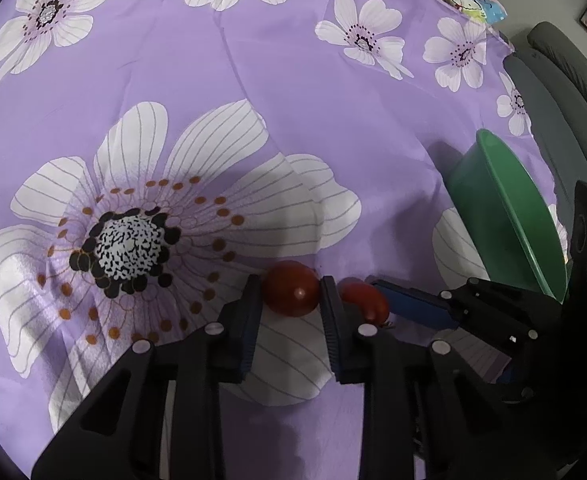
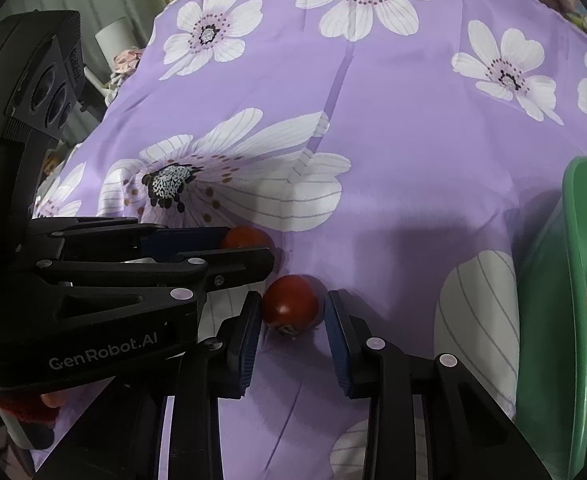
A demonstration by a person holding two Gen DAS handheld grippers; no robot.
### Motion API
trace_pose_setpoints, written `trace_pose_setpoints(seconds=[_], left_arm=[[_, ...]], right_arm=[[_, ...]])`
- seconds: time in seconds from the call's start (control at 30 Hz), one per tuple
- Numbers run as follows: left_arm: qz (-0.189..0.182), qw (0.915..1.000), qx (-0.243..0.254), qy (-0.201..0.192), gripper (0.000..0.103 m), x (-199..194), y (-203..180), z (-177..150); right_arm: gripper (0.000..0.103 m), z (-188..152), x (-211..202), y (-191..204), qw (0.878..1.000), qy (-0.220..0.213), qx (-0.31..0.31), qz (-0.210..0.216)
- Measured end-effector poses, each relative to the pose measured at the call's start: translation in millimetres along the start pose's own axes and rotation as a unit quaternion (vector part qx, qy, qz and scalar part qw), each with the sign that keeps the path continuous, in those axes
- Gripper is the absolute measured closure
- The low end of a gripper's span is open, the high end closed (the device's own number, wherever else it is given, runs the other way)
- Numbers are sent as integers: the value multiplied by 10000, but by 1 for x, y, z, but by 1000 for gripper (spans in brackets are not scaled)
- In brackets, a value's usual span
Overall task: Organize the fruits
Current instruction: 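Close the left tool on a cherry tomato while the right tool grasps the other, then carry both held cherry tomatoes over the green bowl and lower them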
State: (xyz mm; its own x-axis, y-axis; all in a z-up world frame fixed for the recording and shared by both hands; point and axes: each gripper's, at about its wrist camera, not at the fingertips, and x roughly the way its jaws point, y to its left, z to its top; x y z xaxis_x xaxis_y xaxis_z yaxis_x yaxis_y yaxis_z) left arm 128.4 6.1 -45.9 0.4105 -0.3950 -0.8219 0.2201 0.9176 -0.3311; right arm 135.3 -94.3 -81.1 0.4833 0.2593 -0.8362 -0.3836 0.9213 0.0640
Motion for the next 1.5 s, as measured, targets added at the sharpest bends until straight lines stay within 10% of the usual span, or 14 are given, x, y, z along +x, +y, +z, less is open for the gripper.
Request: trace_pose_setpoints(seconds=[1.5], left_arm=[[258,9970,-393,-610,75,-85,-16,-65]], right_arm=[[73,-43,-79,25,9981,-445,54,417]])
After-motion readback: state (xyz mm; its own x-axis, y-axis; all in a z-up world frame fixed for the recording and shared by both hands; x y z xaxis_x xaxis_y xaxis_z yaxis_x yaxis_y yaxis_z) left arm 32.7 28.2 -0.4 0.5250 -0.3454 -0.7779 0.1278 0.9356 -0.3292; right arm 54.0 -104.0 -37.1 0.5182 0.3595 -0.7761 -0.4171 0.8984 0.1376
